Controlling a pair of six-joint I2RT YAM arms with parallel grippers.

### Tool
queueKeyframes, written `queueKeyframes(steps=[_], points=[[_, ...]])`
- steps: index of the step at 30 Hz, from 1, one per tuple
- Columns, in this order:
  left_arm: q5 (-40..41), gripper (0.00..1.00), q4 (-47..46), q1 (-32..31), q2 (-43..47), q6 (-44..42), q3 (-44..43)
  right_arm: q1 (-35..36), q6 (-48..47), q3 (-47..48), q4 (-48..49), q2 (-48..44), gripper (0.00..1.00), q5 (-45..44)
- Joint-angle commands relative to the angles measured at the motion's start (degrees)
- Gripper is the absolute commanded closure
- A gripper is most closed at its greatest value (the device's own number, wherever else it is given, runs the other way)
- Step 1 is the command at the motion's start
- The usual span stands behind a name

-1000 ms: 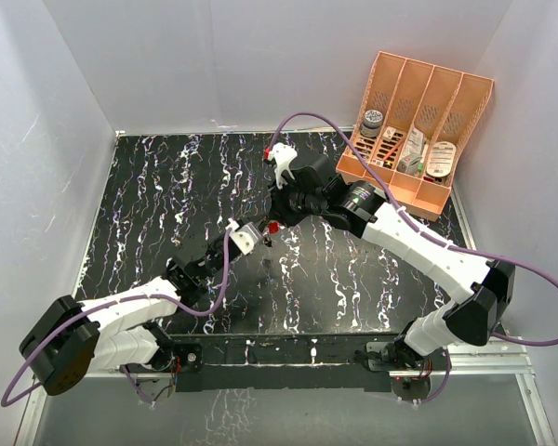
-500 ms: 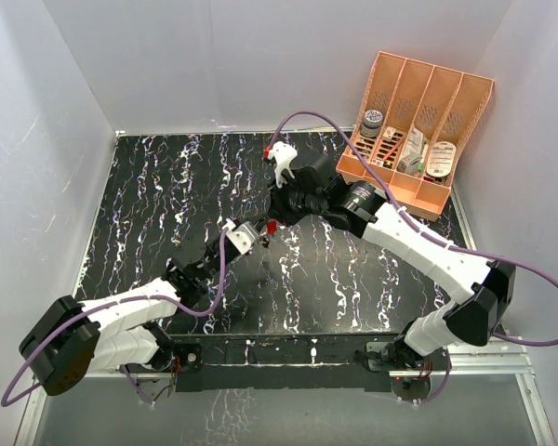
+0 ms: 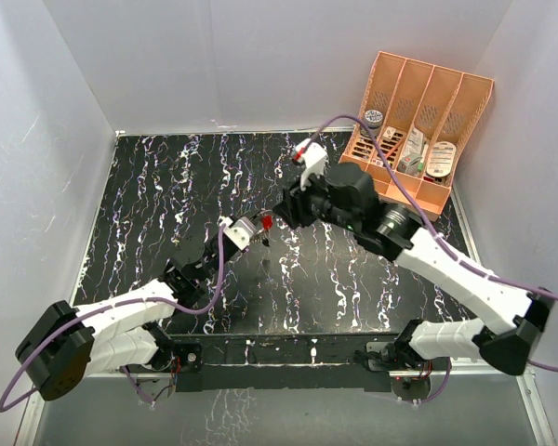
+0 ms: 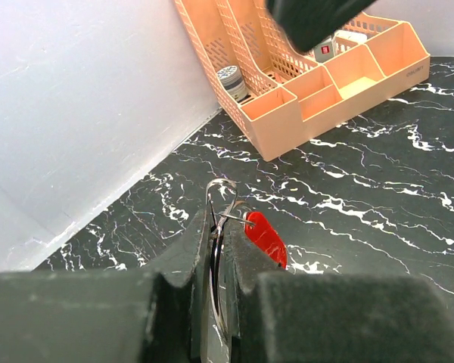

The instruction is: Remove the keys from the keyring

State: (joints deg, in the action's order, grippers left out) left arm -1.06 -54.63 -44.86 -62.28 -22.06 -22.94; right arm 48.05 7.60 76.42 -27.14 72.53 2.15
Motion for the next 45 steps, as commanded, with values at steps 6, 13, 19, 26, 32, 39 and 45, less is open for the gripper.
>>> queueKeyframes(steps=[6, 13, 19, 26, 32, 39, 45], points=[[-0.4, 1.0, 0.6, -0.1, 4.6, 1.7, -3.8, 0.4, -4.0, -19.3, 23.9, -12.8, 0.61, 3.1], [-2.9, 1.0, 4.4, -0.1, 6.9, 5.8, -6.6, 0.5, -2.7, -28.4, 35.3, -13.8, 0.66, 11.2], [-4.2, 1.0, 4.9, -0.1, 8.2, 7.2, -6.5, 0.7, -3.0, -32.9, 44.0, -15.1, 0.65, 10.2], [-8.1, 1.0, 6.0, -0.1, 9.4, 8.1, -6.3, 0.7, -4.3, -35.5, 51.8, -14.6, 0.66, 11.1], [-10.8, 1.0, 8.2, -0.1, 11.6, 9.0, -6.9, 0.7, -4.9, -36.8, 53.6, -14.5, 0.7, 10.8], [-10.5, 1.0, 7.8, -0.1, 12.9, 9.3, -7.0, 0.7, -4.5, -37.9, 53.5, -14.8, 0.75, 11.4], [-11.2, 1.0, 7.4, -0.1, 12.6, 9.9, -7.4, 0.7, -3.7, -39.0, 54.4, -15.1, 0.75, 11.9]])
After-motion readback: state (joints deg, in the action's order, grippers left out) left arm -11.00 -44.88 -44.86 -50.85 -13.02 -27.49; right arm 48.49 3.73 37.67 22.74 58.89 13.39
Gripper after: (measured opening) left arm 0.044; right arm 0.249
